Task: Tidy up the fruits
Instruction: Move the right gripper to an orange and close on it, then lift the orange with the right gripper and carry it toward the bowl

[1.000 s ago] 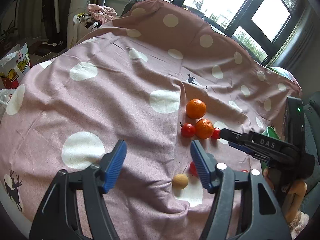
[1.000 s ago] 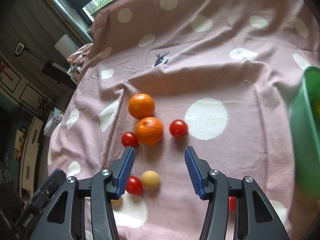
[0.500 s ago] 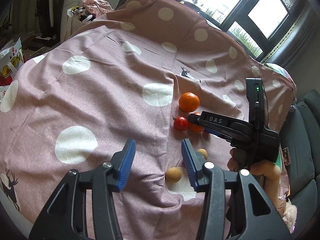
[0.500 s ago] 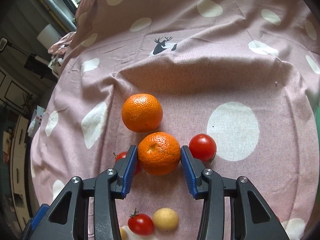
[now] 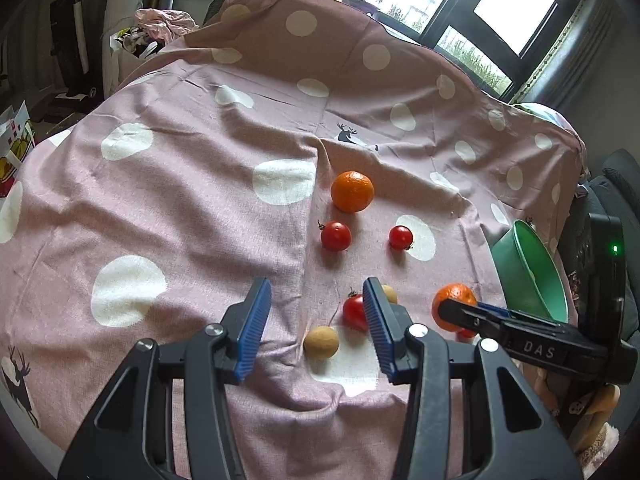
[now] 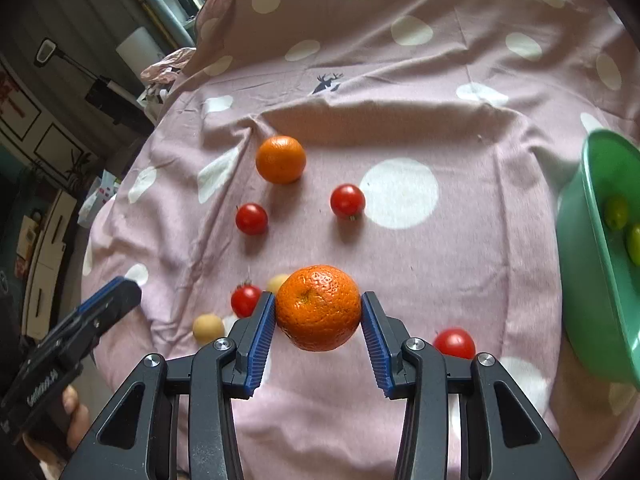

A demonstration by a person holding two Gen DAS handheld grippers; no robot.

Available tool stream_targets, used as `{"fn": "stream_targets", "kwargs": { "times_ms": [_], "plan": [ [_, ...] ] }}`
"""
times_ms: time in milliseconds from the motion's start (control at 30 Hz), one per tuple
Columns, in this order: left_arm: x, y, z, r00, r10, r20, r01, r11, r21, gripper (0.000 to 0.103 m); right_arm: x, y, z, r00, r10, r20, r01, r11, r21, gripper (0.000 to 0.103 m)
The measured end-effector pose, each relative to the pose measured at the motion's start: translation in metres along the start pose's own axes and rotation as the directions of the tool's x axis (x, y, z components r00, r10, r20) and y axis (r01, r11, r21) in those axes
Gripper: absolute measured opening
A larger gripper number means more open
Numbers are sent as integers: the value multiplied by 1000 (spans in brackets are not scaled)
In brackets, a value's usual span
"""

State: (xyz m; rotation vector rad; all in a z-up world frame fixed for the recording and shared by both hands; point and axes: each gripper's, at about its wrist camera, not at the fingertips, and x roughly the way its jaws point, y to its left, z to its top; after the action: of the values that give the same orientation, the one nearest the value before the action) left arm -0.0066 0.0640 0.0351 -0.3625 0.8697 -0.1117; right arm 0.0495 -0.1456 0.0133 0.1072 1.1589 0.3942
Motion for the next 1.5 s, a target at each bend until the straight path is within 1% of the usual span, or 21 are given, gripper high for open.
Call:
{"fn": "stream_targets", "kwargs": {
  "times_ms": [67,167,333,433,633,667,733,800,933,1100,1267,1367,1500],
  "plan": [
    [3,-5,-2,1000,15,-4,-15,1000,17,43,1,-6,-11,1000,-2,-17,1,1000,-3,45],
    [8,-14,-6,1000,20,-17,-19,999,49,41,11,-9,-20,998,-26,-63,26,1000,-4,45],
    [16,-27,-12,999,32,-37,-28,995,94,41,20,-8,-21,997,2,-80,-3,1000,-3,45],
    [23,-37,-16,997,51,-54,-44,992,120,41,23,-10,-23,995,-9,-95,8,1000,-8,45],
    [31,-56,-26,996,52,-74,-38,984,176,42,6,-20,-25,998,21,-57,-19,1000,20,45],
    [31,-58,-27,996,53,-73,-39,982,183,44,1,-22,-25,999,31,-42,-30,999,23,45],
    [32,-62,-30,996,29,-85,-13,981,191,44,-9,-27,-24,999,48,-13,-48,998,39,45],
    [35,-68,-33,994,-3,-109,25,980,200,45,-15,-34,-22,999,49,10,-49,997,66,45],
    [45,-81,-40,985,-47,-164,81,975,208,46,-17,-47,-21,998,61,21,-63,991,122,45],
    [56,-94,-50,979,-36,-199,84,967,239,46,-9,-46,-21,995,103,12,-104,983,150,45],
    [61,-96,-53,976,-48,-214,101,965,242,46,2,-45,-22,989,145,-13,-141,977,158,45],
    [62,-97,-53,976,-53,-212,107,962,251,45,7,-41,-22,988,151,-28,-146,979,143,40],
    [66,-97,-54,968,-76,-238,133,963,234,44,11,-41,-22,985,167,-32,-160,975,151,40]
  ]
}}
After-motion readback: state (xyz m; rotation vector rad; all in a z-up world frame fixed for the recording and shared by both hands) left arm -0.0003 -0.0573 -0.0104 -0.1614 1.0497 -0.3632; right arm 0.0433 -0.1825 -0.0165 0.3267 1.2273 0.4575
